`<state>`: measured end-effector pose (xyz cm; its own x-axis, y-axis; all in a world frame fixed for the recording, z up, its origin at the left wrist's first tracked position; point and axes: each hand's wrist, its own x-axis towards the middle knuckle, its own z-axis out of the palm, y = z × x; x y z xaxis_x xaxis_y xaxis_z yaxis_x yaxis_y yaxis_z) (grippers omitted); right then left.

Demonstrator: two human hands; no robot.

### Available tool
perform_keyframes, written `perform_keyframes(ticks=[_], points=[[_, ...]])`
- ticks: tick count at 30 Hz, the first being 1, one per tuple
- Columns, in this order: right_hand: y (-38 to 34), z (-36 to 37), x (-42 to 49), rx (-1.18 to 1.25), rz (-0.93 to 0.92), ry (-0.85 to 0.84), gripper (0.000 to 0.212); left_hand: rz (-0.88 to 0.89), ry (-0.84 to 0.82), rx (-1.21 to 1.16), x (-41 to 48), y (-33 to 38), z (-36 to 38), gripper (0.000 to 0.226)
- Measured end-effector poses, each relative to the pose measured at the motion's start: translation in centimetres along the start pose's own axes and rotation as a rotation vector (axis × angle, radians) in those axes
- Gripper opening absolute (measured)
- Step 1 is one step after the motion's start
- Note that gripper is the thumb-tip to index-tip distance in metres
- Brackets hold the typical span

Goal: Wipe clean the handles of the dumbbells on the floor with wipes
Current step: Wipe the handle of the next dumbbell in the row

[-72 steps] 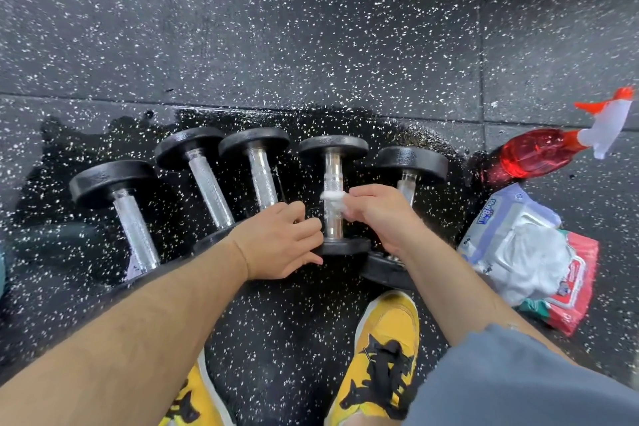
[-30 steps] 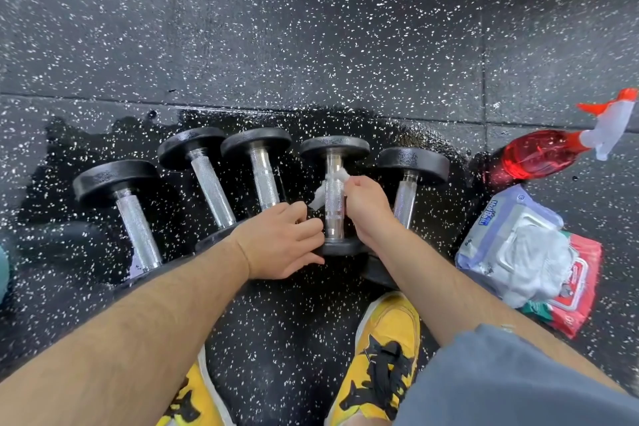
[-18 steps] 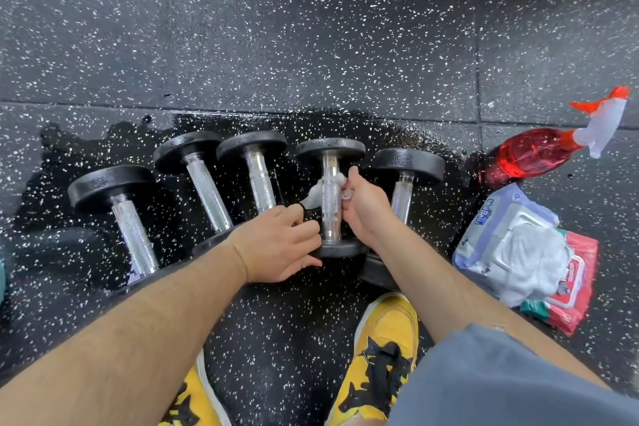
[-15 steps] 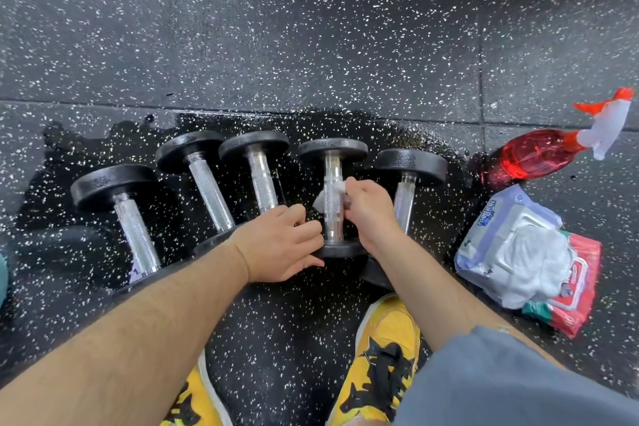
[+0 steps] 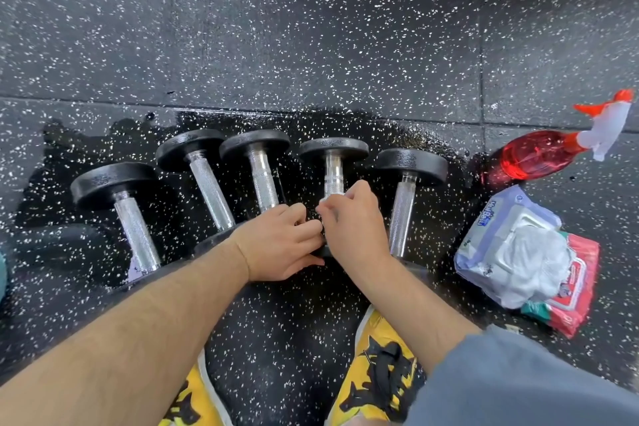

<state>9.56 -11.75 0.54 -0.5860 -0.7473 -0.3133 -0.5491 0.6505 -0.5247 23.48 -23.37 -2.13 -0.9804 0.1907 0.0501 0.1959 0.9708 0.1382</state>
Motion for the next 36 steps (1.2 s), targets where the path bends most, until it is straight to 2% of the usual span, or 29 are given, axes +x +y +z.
perform_keyframes(ticks=[2,5,8,10,13,15,21,25,27,29,33,36], points=[[0.3,-0.1,0.2,0.069,0.053,0.013,0.018,-0.008,0.007,-0.008,-0.1,0.1,0.0,0.033],[0.7,-0.4,0.7,0.376,0.284,0.040,0.017,-0.004,-0.017,-0.001,-0.1,0.1,-0.1,0.037],[1.6,0.3,1.6,0.555,0.482,-0.126,0.014,0.000,-0.034,0.010,-0.1,0.1,-0.2,0.038],[1.6,0.3,2.4,0.666,0.552,-0.231,0.021,0.003,-0.041,0.025,-0.2,0.1,-0.2,0.038],[1.2,-1.0,3.6,0.982,0.750,-0.263,0.013,0.005,-0.045,0.031,-0.2,0.1,-0.2,0.037],[0.6,-1.8,4.1,1.166,0.813,-0.286,0.010,0.002,-0.047,0.020,-0.1,0.0,-0.2,0.037],[0.3,-1.2,2.9,0.981,0.775,-0.225,0.027,0.005,-0.035,0.027,-0.1,0.1,-0.2,0.038],[0.2,-1.8,1.1,0.567,0.509,-0.169,0.024,0.001,-0.007,0.016,-0.2,0.1,0.0,0.036],[0.1,-1.9,0.5,0.443,0.404,-0.125,0.015,-0.004,0.012,0.006,-0.2,0.1,0.1,0.036],[0.5,-1.1,0.8,0.386,0.352,-0.055,0.002,0.002,0.014,0.005,-0.2,0.1,0.1,0.037],[0.0,0.4,1.7,0.333,0.346,0.034,0.024,-0.003,0.018,-0.003,-0.2,0.0,0.3,0.037],[-0.6,0.5,1.8,0.350,0.358,0.076,0.027,-0.002,0.022,-0.011,-0.3,0.0,0.4,0.038]])
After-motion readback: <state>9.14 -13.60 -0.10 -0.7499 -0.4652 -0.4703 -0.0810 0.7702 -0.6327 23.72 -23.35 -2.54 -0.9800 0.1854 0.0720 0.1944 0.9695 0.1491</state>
